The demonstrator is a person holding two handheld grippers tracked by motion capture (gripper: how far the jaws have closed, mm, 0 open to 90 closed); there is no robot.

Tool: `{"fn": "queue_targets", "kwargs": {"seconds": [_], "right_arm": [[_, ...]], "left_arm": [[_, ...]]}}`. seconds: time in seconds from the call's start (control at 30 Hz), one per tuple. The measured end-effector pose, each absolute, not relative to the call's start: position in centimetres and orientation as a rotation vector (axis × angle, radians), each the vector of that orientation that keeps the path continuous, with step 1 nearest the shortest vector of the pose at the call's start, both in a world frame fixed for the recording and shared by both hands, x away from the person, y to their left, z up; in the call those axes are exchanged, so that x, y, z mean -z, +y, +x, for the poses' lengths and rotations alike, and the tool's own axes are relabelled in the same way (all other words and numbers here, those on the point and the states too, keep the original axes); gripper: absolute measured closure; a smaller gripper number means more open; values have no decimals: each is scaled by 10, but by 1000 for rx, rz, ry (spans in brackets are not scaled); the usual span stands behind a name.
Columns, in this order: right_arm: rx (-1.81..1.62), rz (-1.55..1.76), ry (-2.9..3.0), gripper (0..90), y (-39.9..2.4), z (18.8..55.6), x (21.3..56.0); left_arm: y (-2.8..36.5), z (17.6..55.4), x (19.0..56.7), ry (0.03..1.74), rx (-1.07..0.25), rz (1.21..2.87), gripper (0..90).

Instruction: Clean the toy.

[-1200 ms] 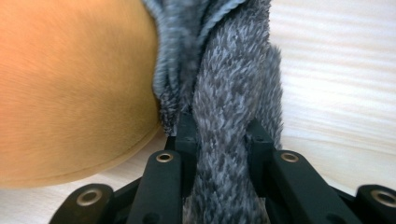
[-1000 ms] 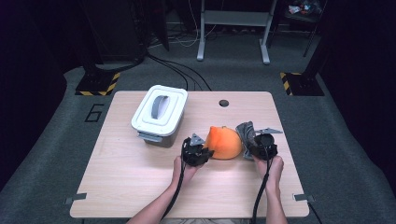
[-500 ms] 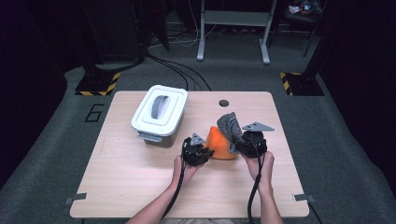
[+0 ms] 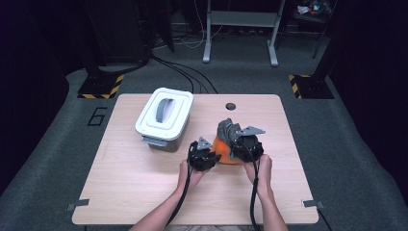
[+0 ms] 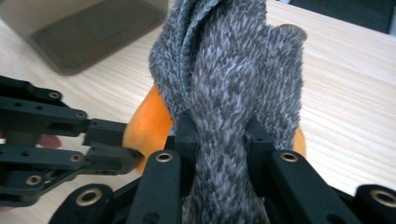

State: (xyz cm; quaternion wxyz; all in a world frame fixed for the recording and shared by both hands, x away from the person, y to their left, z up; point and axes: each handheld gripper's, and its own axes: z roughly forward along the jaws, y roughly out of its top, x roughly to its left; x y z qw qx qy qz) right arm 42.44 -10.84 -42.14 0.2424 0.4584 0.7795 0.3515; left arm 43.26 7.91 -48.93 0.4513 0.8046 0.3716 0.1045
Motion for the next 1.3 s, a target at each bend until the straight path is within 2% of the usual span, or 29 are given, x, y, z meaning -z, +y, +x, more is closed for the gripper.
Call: {"fn": "queue_targets", "kwargs": {"seconds": [0.5, 1.3], "right_arm": [[-912, 1353, 2058, 730, -135, 426, 431], [-792, 1609, 2055, 727, -172, 444, 477]], "left_arm": [[79, 433, 490, 918, -268, 1995, 757], [79, 432, 491, 918, -263, 1992, 757]]}}
